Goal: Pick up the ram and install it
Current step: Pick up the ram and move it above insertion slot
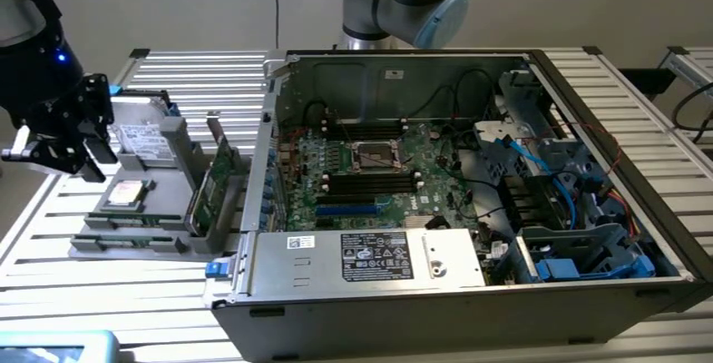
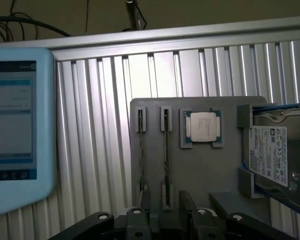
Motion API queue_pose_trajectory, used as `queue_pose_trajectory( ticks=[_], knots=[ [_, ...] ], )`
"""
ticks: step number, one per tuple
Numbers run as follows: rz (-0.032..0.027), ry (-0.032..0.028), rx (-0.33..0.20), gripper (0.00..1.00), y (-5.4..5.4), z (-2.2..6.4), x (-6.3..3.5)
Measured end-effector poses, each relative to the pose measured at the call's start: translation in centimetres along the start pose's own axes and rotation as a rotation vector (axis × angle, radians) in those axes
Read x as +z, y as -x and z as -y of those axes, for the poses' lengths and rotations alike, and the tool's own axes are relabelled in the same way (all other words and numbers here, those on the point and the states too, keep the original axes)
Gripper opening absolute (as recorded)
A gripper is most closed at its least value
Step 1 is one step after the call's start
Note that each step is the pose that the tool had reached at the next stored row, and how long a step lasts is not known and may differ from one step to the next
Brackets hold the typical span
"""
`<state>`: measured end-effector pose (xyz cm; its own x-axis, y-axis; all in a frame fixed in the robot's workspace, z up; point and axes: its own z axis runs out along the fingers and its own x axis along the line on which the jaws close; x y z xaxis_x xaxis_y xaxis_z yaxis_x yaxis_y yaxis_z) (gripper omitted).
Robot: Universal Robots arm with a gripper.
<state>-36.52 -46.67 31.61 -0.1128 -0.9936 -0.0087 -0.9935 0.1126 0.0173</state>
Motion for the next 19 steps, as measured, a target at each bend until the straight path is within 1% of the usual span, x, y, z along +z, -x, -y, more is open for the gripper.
queue_pose_trajectory(
  ticks=[2,6,8,19],
  knots=[
    [-0.0034,-0.0005,0.000,0.36,0.0,-0.01,0.33],
    [-0.0063,-0.0006,0.000,0.36,-0.1,-0.38,1.03],
    [-0.0067,-0.0010,0.000,0.36,-0.1,-0.60,1.42],
    [-0.0069,-0.0008,0.000,0.36,-0.6,-0.52,3.41]
  ],
)
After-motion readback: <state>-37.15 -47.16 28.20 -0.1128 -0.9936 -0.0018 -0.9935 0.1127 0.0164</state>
